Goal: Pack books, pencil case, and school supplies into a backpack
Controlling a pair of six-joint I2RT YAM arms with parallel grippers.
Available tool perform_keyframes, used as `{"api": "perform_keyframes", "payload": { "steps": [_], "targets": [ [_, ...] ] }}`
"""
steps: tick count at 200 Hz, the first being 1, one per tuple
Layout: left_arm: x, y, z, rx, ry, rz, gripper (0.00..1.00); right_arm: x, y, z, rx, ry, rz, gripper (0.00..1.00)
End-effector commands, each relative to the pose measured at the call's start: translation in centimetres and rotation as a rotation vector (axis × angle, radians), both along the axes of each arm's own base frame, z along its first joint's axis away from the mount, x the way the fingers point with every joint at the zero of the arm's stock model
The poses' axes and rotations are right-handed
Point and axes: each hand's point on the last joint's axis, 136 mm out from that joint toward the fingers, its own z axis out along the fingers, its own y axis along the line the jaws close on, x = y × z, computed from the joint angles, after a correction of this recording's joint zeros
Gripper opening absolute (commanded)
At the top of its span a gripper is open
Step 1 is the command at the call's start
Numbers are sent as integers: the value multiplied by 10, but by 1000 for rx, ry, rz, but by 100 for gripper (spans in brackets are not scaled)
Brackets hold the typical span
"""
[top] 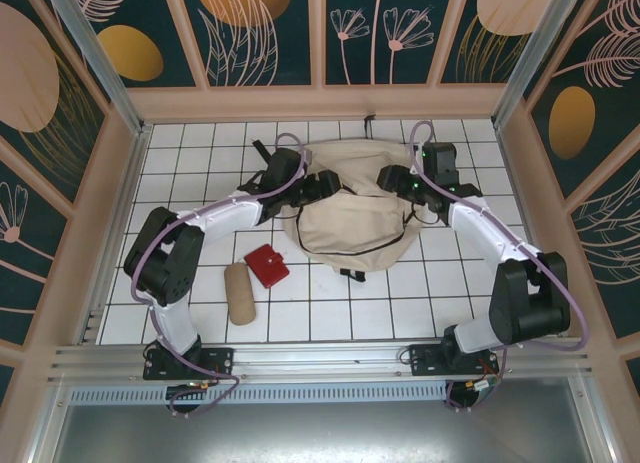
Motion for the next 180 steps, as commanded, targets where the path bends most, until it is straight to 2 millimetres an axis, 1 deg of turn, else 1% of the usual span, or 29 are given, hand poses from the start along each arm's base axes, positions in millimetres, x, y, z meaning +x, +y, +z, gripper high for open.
{"api": "perform_keyframes", "payload": {
  "steps": [1, 20, 31, 38, 53, 63, 78, 101, 109, 118, 127, 149, 158, 170, 180],
  "targets": [
    [6, -17, 2, 23, -14, -21, 71, -5, -14, -17, -12, 44, -72, 60],
    [15, -25, -3, 48, -22, -25, 66, -7, -14, -21, -15, 54, -67, 60],
    [21, -26, -7, 77, -30, -26, 62, -7, -14, -24, -18, 60, -64, 59],
    [24, -28, -8, 99, -41, -43, 61, -8, -13, -26, -20, 65, -60, 59],
    [34, -19, -12, 190, -75, -20, 60, -9, -13, -29, -23, 76, -56, 59],
    [37, -19, -14, 205, -90, -28, 58, -11, -12, -30, -18, 82, -47, 59],
    [35, -30, -16, 178, -80, -81, 57, -13, -9, -33, -3, 87, -36, 58],
    [35, -37, -33, 164, -39, -102, 54, -14, -5, -35, 21, 96, -26, 58],
    [34, -40, -34, 149, -36, -112, 51, -15, -3, -36, 30, 100, -14, 58],
    [33, -44, -32, 120, -40, -124, 47, -16, -2, -38, 36, 104, -10, 57],
    [32, -46, -31, 105, -38, -129, 45, -17, -1, -41, 39, 109, -8, 57],
    [33, -44, -36, 114, -31, -116, 42, -18, 1, -46, 49, 122, 2, 57],
    [33, -43, -37, 115, -34, -113, 40, -17, 3, -49, 55, 129, 7, 57],
    [33, -45, -36, 102, -44, -118, 36, -16, 5, -54, 63, 145, 16, 57],
    [33, -48, -36, 88, -47, -125, 34, -15, 6, -58, 64, 161, 19, 56]
  ]
}}
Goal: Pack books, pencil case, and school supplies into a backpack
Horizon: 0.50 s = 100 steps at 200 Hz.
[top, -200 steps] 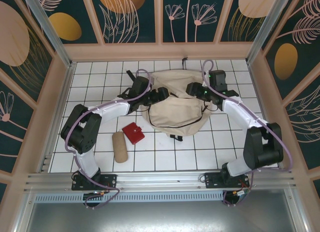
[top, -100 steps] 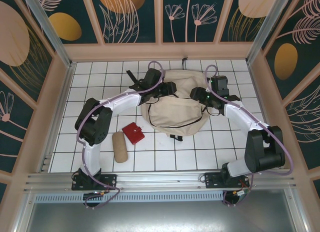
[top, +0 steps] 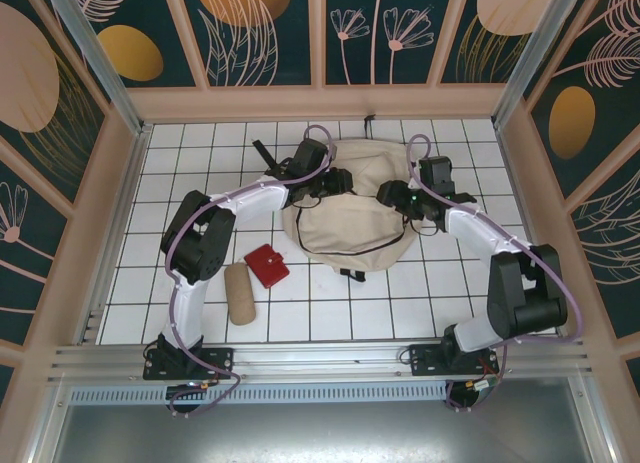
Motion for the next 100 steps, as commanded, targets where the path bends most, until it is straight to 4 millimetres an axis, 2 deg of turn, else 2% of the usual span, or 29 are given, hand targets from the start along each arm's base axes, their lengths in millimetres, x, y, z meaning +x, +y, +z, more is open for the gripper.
{"api": "perform_keyframes", "payload": {
  "steps": [1, 62, 100],
  "targets": [
    [2, -6, -3, -33, -15, -26, 34, 2, 4, -12, 29, 31, 14, 56],
    [0, -13, -13, -44, 17, -51, 21, 3, 11, -23, 58, 69, 24, 55],
    [6, -5, -7, -12, -19, -10, 4, 3, 5, -33, 30, 93, -6, 54]
  ]
}}
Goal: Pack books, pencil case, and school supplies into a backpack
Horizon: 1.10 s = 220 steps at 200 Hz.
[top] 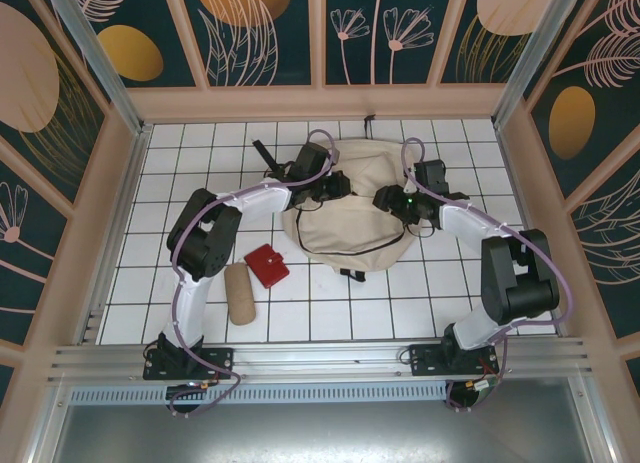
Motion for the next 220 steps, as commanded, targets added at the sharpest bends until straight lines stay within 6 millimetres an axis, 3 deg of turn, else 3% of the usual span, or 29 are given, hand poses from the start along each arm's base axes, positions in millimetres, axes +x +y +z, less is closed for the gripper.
{"api": "perform_keyframes", "payload": {
  "steps": [1, 33, 69, 111, 152, 194, 220],
  "targets": [
    [9, 3, 12, 3, -49, 26, 4, 4, -3, -6, -4, 10, -23, 54],
    [17, 16, 26, 44, -104, 94, 0, 5, -10, -27, -49, 56, -59, 51],
    [22, 49, 40, 133, -158, 226, 0, -1, -20, -51, -108, 117, -81, 48],
    [22, 89, 43, 227, -174, 356, 0, -4, -28, -70, -155, 159, -110, 47],
    [21, 137, 29, 242, -108, 495, 0, -3, -30, -75, -163, 169, -123, 47],
    [13, 167, 11, 267, -45, 560, 0, -5, -38, -80, -194, 189, -153, 47],
    [14, 174, 5, 266, -22, 570, 0, -4, -39, -80, -196, 191, -161, 47]
  ]
}}
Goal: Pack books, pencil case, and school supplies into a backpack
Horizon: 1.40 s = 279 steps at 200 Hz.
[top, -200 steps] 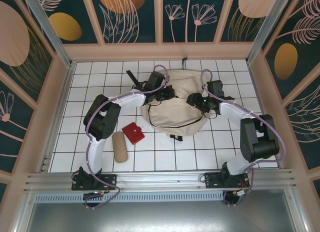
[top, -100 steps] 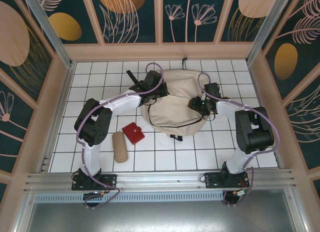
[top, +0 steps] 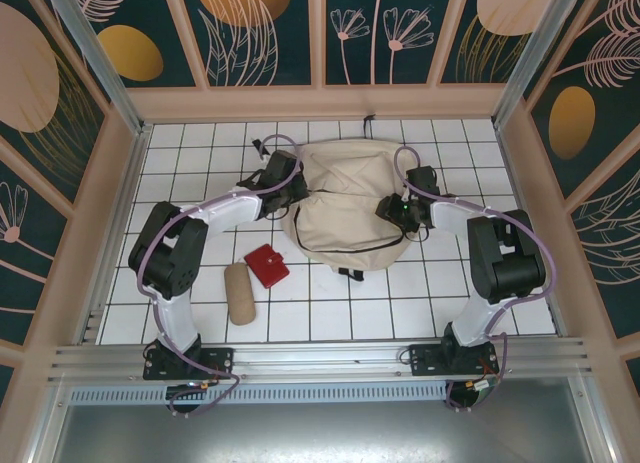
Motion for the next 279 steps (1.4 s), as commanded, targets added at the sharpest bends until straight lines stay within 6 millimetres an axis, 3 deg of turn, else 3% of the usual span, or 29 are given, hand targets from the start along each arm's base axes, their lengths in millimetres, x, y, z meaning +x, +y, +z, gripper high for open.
{"api": "perform_keyframes", "payload": {
  "steps": [1, 25, 41, 51, 64, 73, 97, 112, 124, 141, 155, 171, 200, 240, 279],
  "targets": [
    [10, 37, 5, 36, -10, 118, 0, -8, -21, -21, -84, 69, -65, 47],
    [12, 26, 12, 7, -21, 62, 0, -2, -14, -6, -62, 30, -39, 45],
    [14, 16, 21, -15, -31, 12, 0, 4, -9, 21, -32, -43, -15, 46],
    [13, 13, 27, -21, -33, -11, 14, 7, -5, 41, -9, -95, 2, 48],
    [13, 13, 36, -24, -41, -13, 49, 10, -1, 70, 18, -175, 22, 54],
    [12, 20, 44, -16, -51, 10, 64, 10, 0, 90, 27, -228, 32, 61],
    [5, 50, 60, 19, -75, 100, 85, 8, -6, 132, 13, -349, 26, 74],
    [-3, 73, 74, 23, -111, 151, 93, 4, -4, 148, 13, -391, 39, 75],
    [-13, 89, 74, 39, -116, 180, 97, -1, 3, 156, 12, -406, 67, 75],
    [-29, 111, 72, 72, -113, 214, 99, -9, 27, 164, 18, -416, 145, 75],
    [-43, 128, 69, 104, -104, 239, 98, -19, 59, 166, 13, -420, 232, 75],
    [-62, 145, 60, 118, -75, 259, 98, -28, 94, 160, -15, -404, 309, 75],
    [-106, 161, 41, 144, 20, 243, 98, -34, 137, 145, -38, -381, 382, 75],
    [-174, 161, 13, 112, 187, 145, 93, -18, 151, 144, -52, -421, 346, 82],
    [-213, 164, -6, 88, 283, 152, 93, -11, 157, 146, -51, -444, 356, 88]
  ]
}}
